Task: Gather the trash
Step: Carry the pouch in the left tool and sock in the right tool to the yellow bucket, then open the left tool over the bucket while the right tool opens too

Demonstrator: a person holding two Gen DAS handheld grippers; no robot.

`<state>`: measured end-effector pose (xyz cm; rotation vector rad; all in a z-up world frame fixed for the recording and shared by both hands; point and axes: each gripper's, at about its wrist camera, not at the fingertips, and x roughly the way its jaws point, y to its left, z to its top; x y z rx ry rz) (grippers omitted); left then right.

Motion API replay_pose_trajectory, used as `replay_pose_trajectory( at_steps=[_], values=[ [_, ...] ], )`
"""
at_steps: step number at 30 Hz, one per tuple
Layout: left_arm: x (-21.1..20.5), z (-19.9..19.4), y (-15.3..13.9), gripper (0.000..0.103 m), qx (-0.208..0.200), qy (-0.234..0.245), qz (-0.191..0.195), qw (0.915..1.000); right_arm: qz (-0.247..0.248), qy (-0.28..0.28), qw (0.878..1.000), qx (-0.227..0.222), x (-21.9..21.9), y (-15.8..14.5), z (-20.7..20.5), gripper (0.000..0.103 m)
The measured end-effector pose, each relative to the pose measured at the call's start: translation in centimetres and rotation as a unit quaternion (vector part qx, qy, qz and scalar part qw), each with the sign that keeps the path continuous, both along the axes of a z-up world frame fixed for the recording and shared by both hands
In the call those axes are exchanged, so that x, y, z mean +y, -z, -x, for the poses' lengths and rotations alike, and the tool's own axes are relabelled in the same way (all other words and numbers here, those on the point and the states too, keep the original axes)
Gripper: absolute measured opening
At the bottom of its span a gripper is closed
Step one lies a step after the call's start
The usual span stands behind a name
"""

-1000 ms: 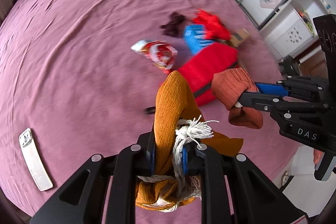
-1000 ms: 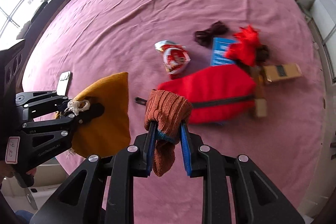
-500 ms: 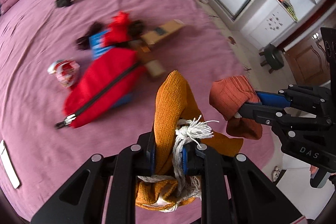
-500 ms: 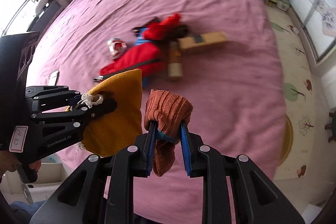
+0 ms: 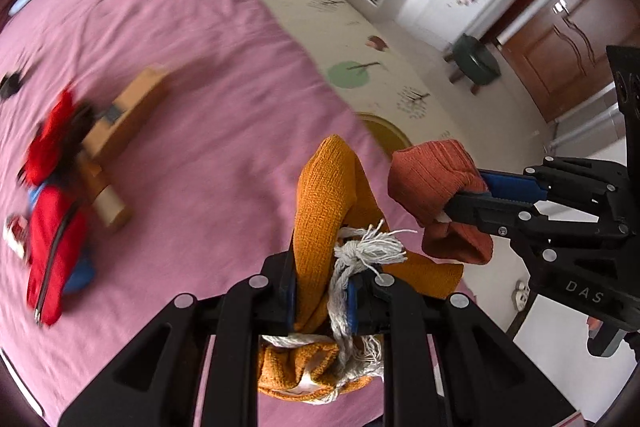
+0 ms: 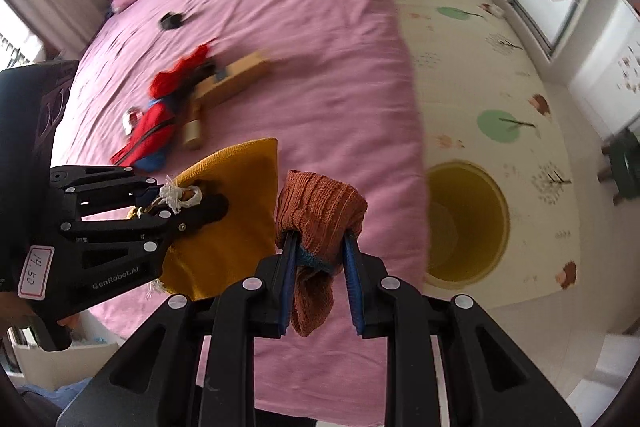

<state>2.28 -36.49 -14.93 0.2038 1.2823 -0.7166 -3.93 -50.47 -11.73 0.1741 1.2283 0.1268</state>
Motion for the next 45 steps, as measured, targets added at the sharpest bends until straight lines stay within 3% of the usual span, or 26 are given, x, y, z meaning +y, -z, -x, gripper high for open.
replay_pose_trajectory(
  at_steps=[14, 21, 24, 26, 30, 32, 45],
  values=[
    [-14.6, -2.3, 2.9, 0.018, 0.025, 0.096, -0.008, 0.995, -0.005, 0.111, 0.994, 0.014, -13.9, 3.4, -0.4, 0.023],
    [-20.0, -3.9, 4.2, 0.018, 0.029, 0.128, -0.003, 0.9914, 0.0, 0.144, 0.989, 0.019, -18.4, 4.6, -1.0, 0.023],
    [-21.8, -4.5, 4.4, 0.026, 0.032, 0.142, 0.008, 0.9894, 0.003, 0.149, 0.989, 0.02, -19.7, 4.9, -1.3, 0.026],
    [-22.8, -4.7, 4.5, 0.039, 0.026, 0.151, 0.006, 0.9882, 0.006, 0.155, 0.988, 0.019, -20.5, 5.0, -1.5, 0.029],
    [-23.5, -5.2, 5.0, 0.061, 0.027, 0.151, 0.004, 0.9881, 0.014, 0.166, 0.986, 0.019, -22.0, 5.2, -1.9, 0.042],
    [-23.6, -5.5, 5.1, 0.069, 0.025, 0.145, 0.004, 0.9891, 0.015, 0.169, 0.985, 0.019, -22.5, 5.3, -2.1, 0.043],
    [-21.0, -6.1, 3.7, 0.069, 0.013, 0.125, 0.009, 0.9921, 0.001, 0.13, 0.991, 0.003, -19.9, 3.9, -3.7, 0.043]
  ],
)
